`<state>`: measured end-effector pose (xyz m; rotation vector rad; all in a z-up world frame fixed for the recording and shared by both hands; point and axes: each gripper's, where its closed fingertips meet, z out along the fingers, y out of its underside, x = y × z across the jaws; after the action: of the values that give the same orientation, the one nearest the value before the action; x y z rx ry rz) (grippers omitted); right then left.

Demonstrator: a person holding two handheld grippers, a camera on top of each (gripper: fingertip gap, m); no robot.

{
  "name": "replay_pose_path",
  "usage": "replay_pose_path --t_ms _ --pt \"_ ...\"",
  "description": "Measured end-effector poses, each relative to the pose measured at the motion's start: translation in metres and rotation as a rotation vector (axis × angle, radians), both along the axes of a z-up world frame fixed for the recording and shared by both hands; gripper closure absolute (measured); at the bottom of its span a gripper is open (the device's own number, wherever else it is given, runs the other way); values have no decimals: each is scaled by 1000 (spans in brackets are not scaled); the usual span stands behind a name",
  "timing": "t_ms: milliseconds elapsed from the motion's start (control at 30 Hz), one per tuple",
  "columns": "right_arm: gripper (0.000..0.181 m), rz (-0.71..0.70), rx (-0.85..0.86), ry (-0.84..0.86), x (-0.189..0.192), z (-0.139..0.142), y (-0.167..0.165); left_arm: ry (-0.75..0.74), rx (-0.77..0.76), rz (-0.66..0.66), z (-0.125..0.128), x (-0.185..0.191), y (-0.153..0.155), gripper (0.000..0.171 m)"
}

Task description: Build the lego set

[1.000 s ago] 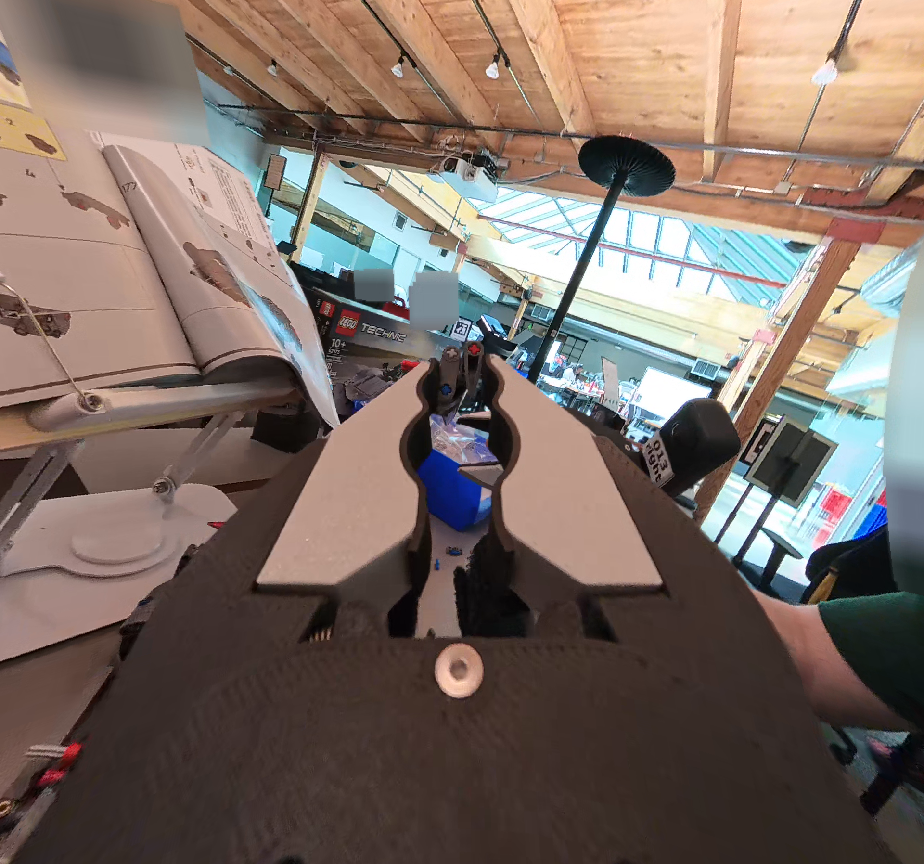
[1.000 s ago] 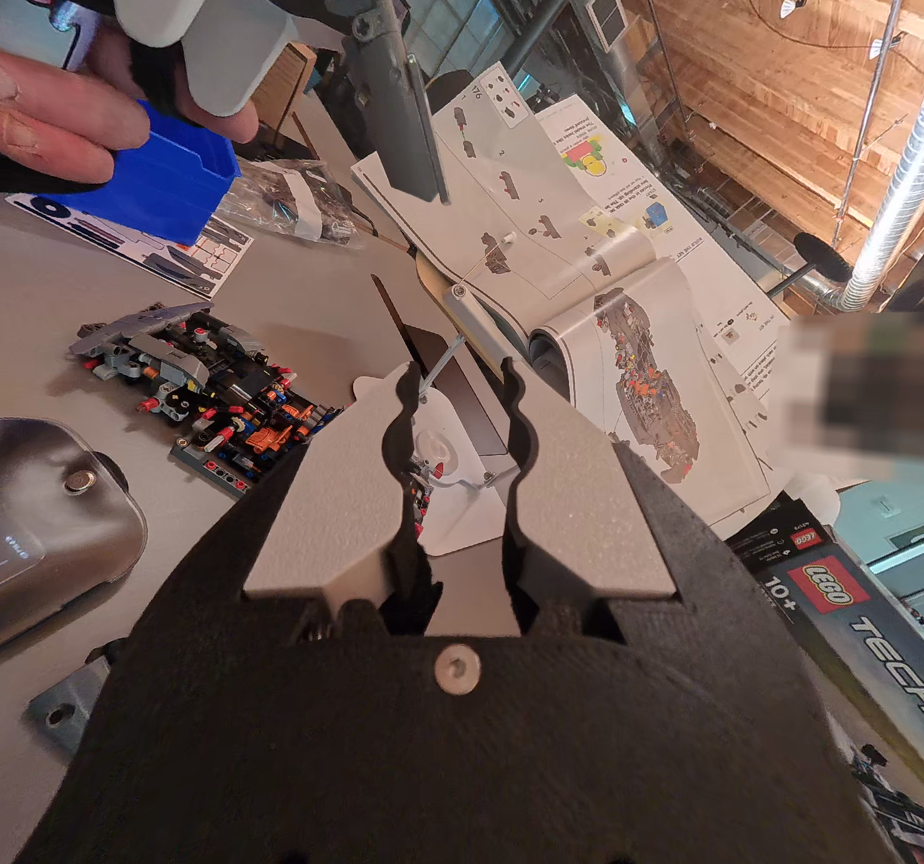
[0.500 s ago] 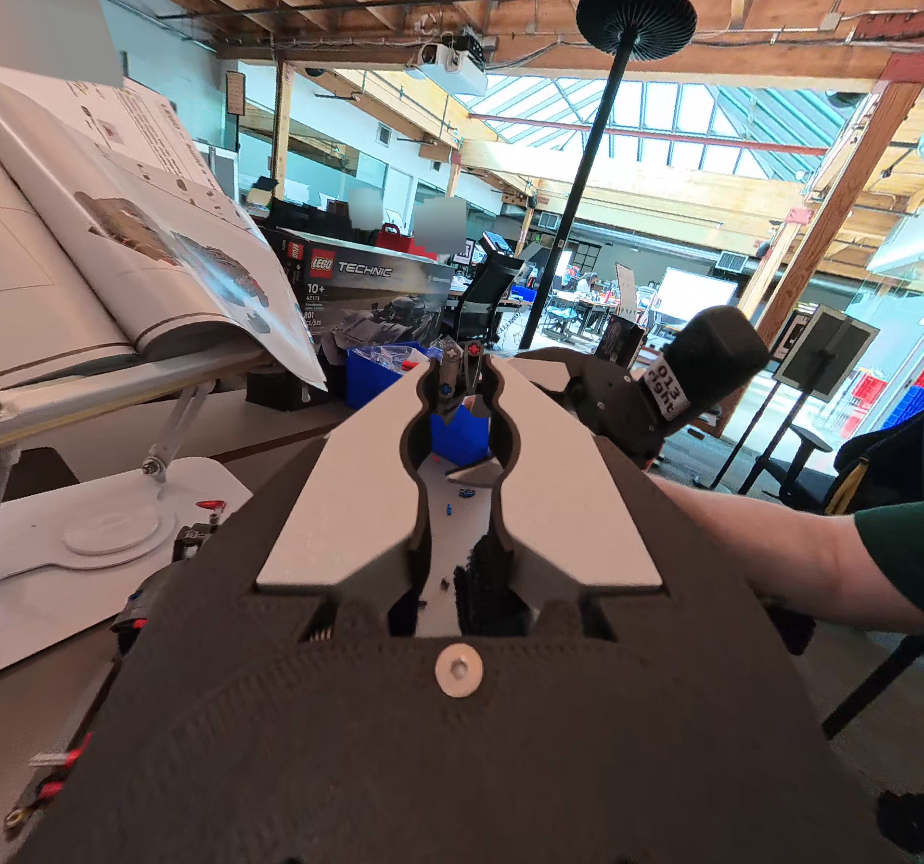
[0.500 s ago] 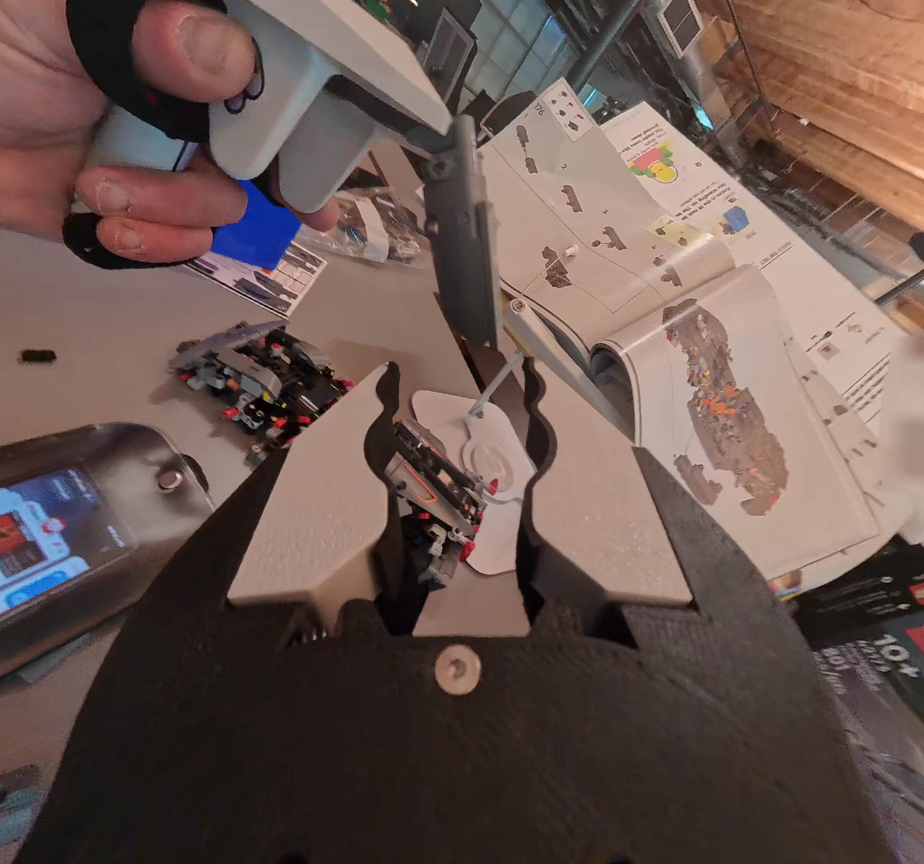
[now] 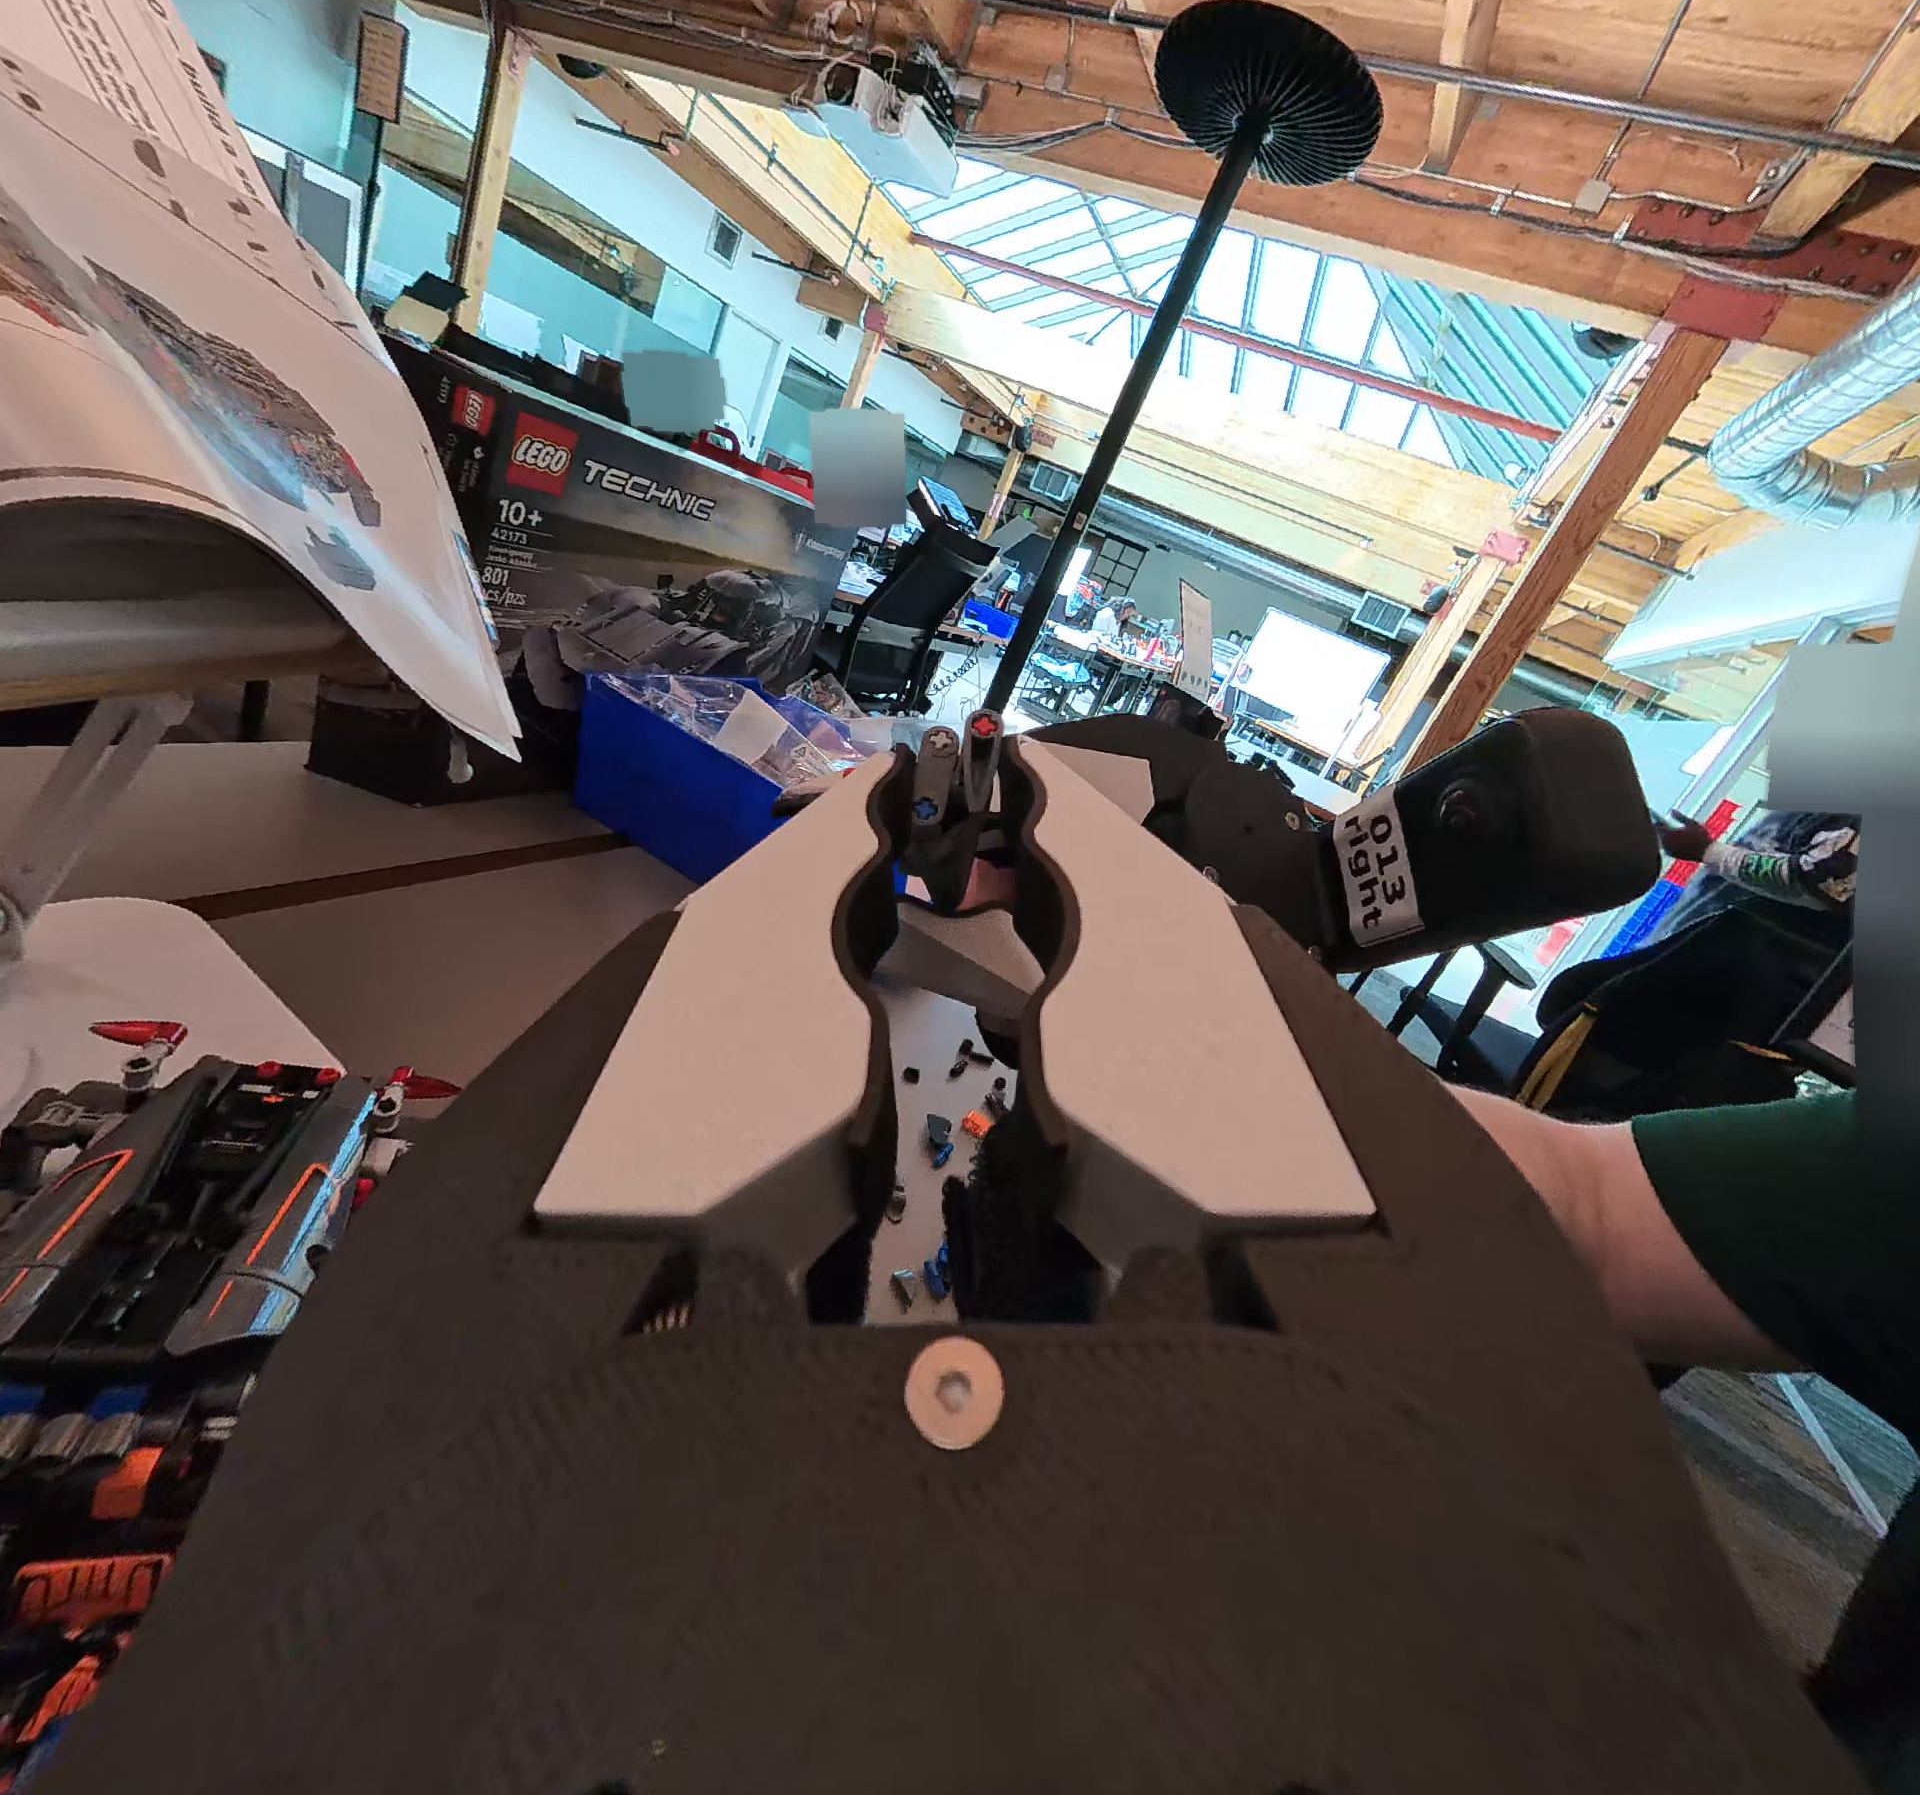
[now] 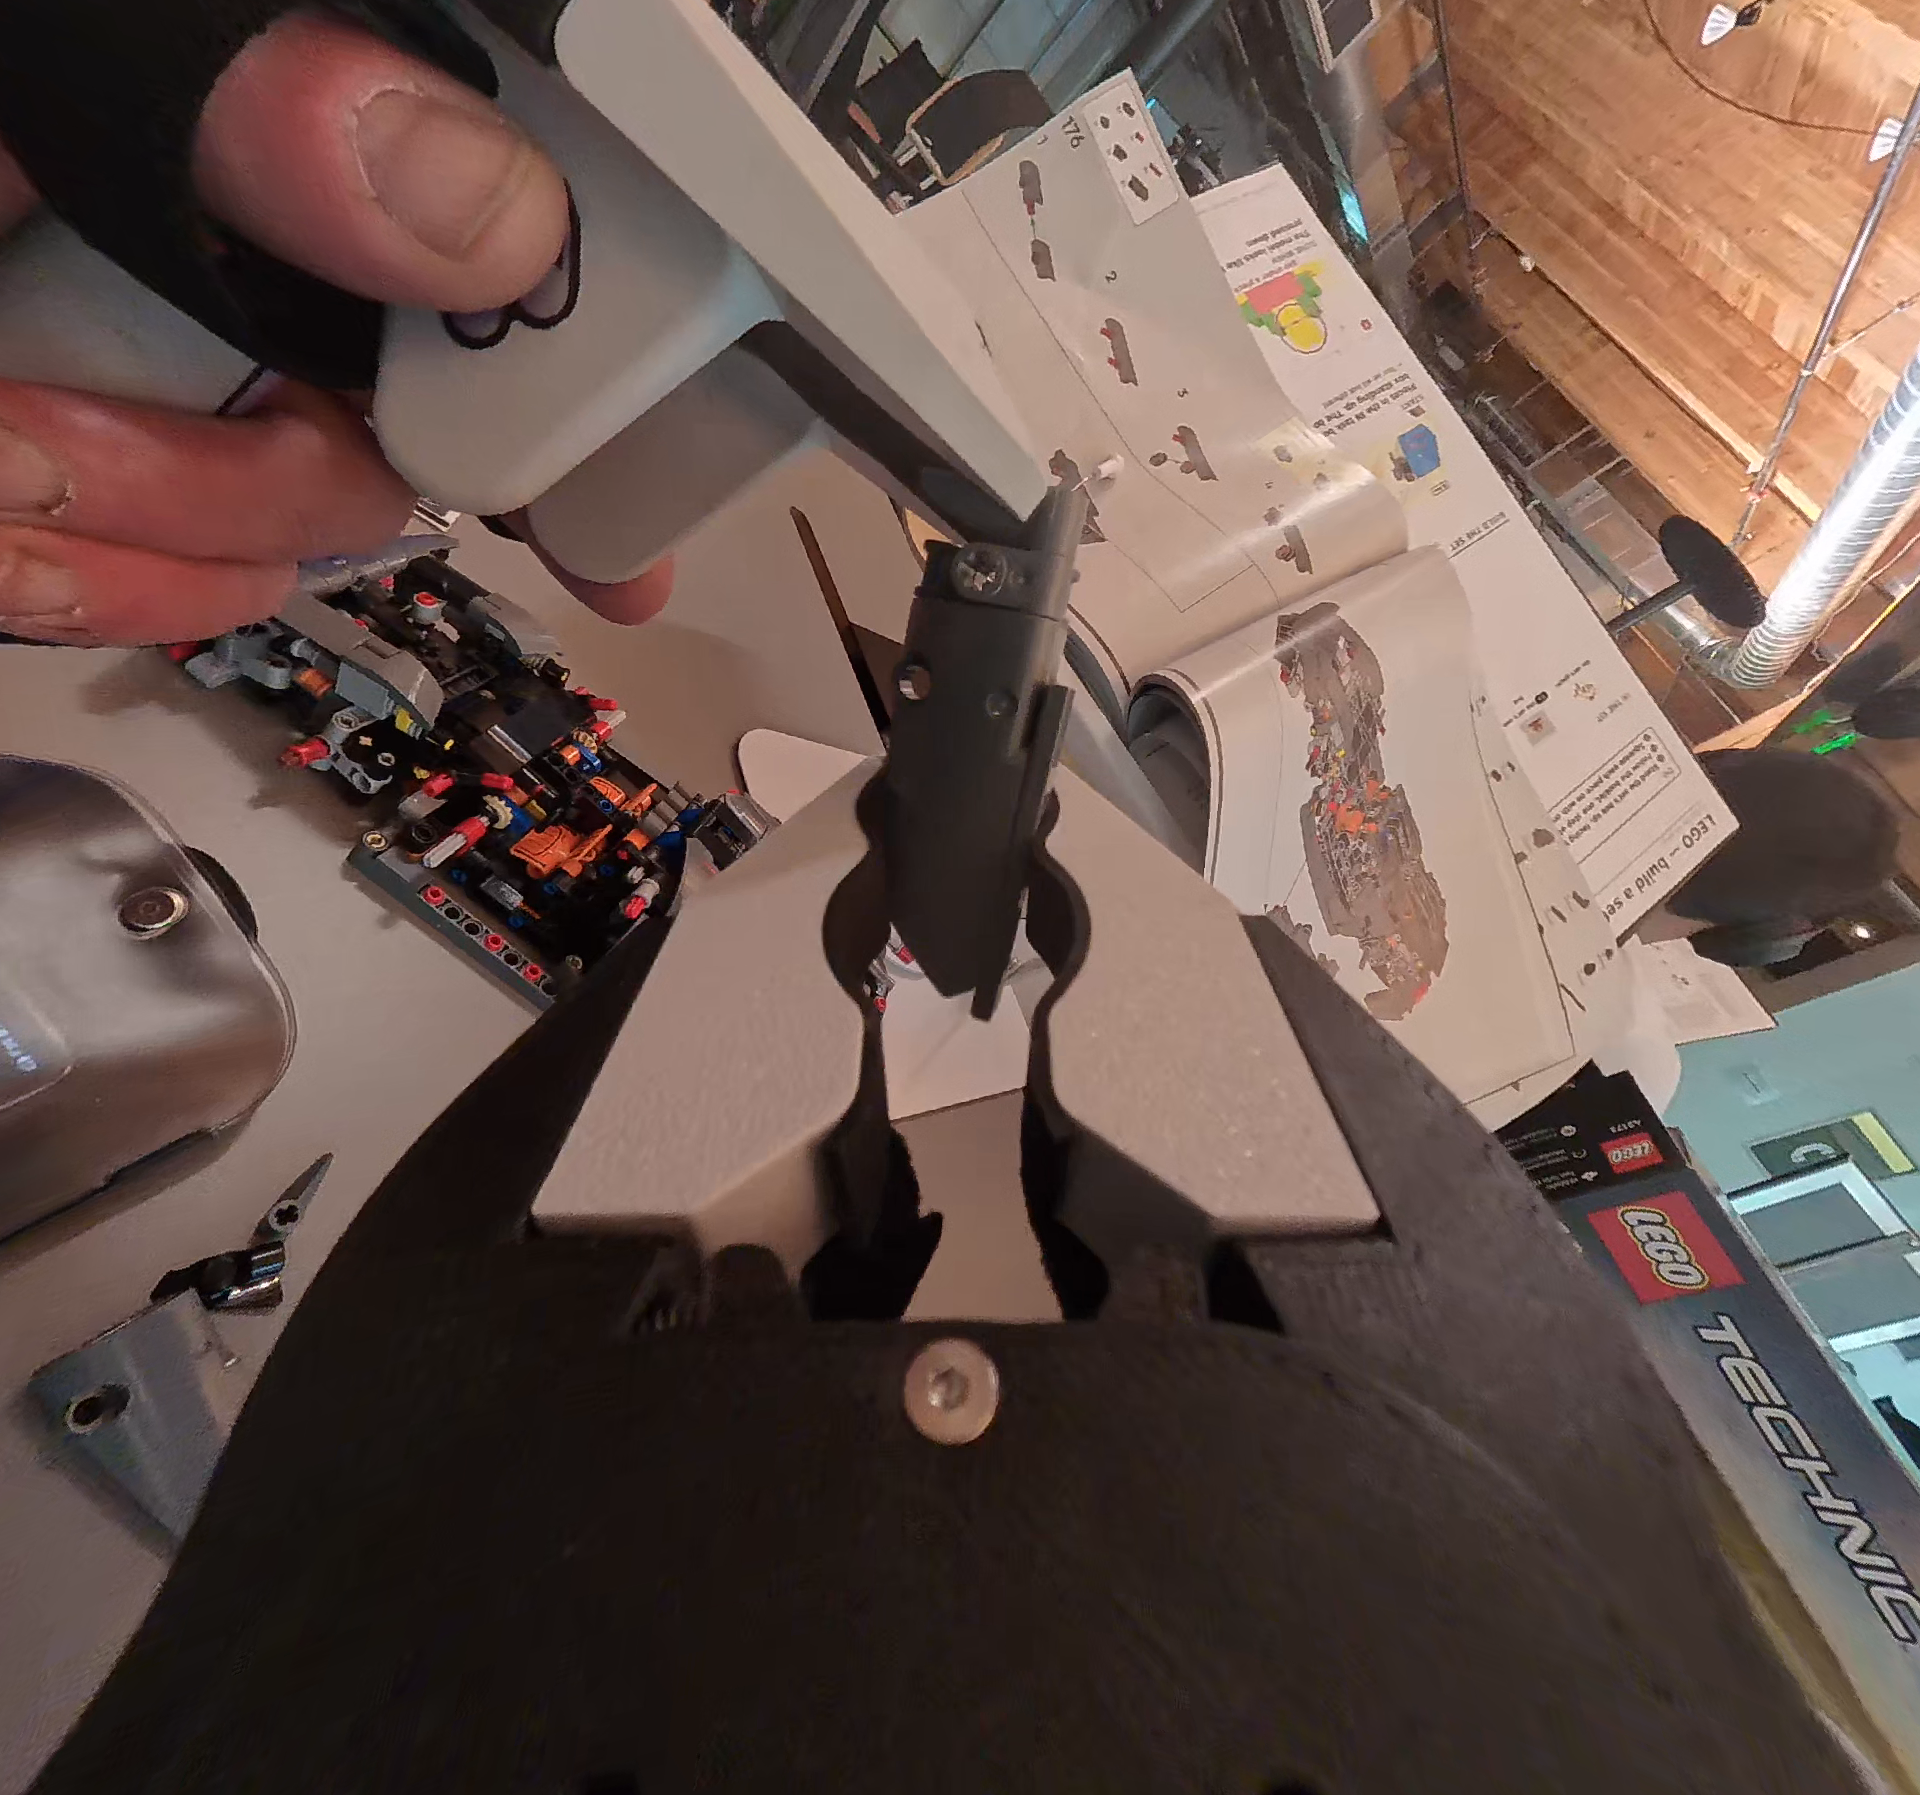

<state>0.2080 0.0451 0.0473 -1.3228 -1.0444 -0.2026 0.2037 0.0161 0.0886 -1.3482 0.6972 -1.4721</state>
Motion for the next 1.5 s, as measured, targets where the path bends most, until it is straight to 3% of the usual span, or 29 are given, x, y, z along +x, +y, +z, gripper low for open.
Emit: replay_pose_path --t_ms 167,200,267,400,567,933,1167,1367,1500 --pt "159 18 2 25 -2 3 -2 6 11 9 2 0 2 158" --pt "152 22 -1 35 -2 4 -2 5 16 11 2 -1 2 167" --pt "136 10 -22 60 0 3 2 -6 18 28 4 -5 4 167" --pt "150 6 -40 64 2 0 4 -13 12 46 4 -9 8 168" --pt "142 31 -70 118 2 1 4 -29 4 58 4 -12 13 167" --pt "139 163 -233 399 10 15 1 -108 -20 82 13 -27 25 167" --pt "143 293 -354 495 -2 14 -8 -95 -9 78 13 -22 22 167" --pt "167 378 -432 527 -8 13 -16 -64 11 29 10 -11 13 167" --pt "169 374 -425 515 -8 14 -17 -71 19 0 12 -9 10 167"
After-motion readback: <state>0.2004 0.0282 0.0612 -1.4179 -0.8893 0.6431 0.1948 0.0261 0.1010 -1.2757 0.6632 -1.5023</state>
